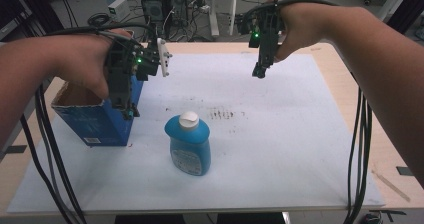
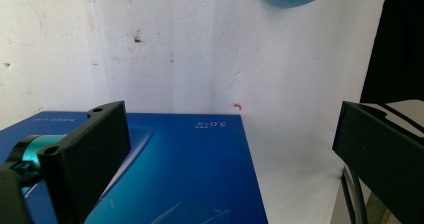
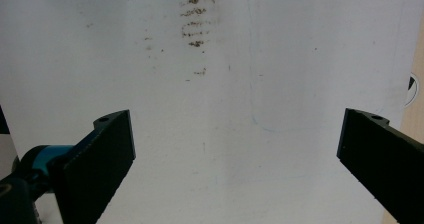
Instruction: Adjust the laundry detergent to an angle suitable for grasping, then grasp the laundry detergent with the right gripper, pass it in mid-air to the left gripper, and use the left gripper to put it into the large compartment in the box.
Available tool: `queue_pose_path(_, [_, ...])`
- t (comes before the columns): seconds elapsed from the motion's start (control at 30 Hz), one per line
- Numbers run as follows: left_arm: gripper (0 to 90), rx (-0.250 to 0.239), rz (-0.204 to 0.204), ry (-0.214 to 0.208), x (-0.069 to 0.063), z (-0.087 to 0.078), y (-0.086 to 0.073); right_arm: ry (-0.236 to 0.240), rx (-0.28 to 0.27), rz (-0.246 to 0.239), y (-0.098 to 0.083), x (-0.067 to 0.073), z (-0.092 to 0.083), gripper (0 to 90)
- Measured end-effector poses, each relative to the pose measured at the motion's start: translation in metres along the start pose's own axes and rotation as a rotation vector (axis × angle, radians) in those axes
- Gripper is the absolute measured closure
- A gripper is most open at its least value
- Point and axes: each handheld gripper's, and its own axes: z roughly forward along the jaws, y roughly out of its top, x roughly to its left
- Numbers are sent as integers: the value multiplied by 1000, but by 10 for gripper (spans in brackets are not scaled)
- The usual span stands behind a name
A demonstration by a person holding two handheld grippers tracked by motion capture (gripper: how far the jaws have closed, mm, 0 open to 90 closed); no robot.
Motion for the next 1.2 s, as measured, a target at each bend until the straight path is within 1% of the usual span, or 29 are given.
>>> queue_pose_path(0.07, [18, 8, 0, 4, 0, 1, 0, 1, 2, -5, 0, -1, 1, 13])
queue_pose_path(0.17, [18, 10, -2, 1, 1, 3, 1, 1, 5, 1, 0, -2, 2, 13])
queue_pose_path(0.3, [18, 14, -10, -3, 2, 5, 2, 2, 2, -7, -2, -3, 3, 13])
queue_pose_path(0.33, [18, 16, -11, -3, 2, 5, 2, 0, 4, 1, -2, -2, 2, 13])
queue_pose_path(0.4, [18, 18, -6, 4, 1, 5, 3, 1, -3, -4, -3, -2, 3, 13])
queue_pose_path(0.43, [18, 17, -9, 5, 0, 5, 3, 3, 3, 4, -4, 0, 3, 13])
queue_pose_path(0.5, [18, 16, -6, -3, 0, 4, 4, 3, -5, -1, -5, 0, 3, 13])
queue_pose_path(0.6, [18, 26, 1, -11, 2, 6, 7, 5, -8, 8, -6, 1, 2, 13])
queue_pose_path(0.63, [18, 21, -6, -12, 2, 7, 7, 3, -12, 7, -8, 0, 3, 13])
queue_pose_path(0.67, [18, 25, 2, -8, 3, 7, 8, 5, -12, 10, -9, -1, 4, 13])
queue_pose_path(0.7, [18, 19, -2, -3, 3, 8, 8, 4, -9, 16, -10, -1, 4, 13])
queue_pose_path(0.77, [18, 23, -4, -7, 3, 7, 9, 3, -6, 27, -12, -1, 5, 13])
queue_pose_path(0.8, [18, 24, 3, -2, 3, 6, 9, 2, -6, 22, -13, -2, 5, 13])
queue_pose_path(0.83, [18, 22, -2, -2, 2, 5, 9, 1, -4, 26, -14, -1, 4, 13])
queue_pose_path(0.87, [18, 18, 2, 5, 2, 4, 9, -1, -9, 31, -15, -1, 1, 13])
queue_pose_path(0.9, [18, 15, -4, 12, 1, 3, 8, -2, -15, 28, -16, -1, 0, 13])
queue_pose_path(0.93, [18, 18, -11, 6, 0, 2, 8, -4, -20, 34, -17, 0, -2, 13])
queue_pose_path(0.97, [18, 23, -6, 10, -1, 2, 8, -6, -23, 36, -17, 0, -3, 13])
queue_pose_path(1.03, [18, 23, -17, 5, -2, 3, 7, -6, -25, 30, -18, 0, -3, 13])
queue_pose_path(1.07, [18, 28, -11, 10, -2, 3, 8, -8, -23, 30, -18, 1, -3, 13])
queue_pose_path(1.1, [18, 31, -15, 13, -3, 3, 8, -7, -18, 32, -19, 1, -2, 13])
queue_pose_path(1.2, [18, 37, -9, 15, -3, 3, 8, -10, -22, 32, -18, 3, -2, 13])
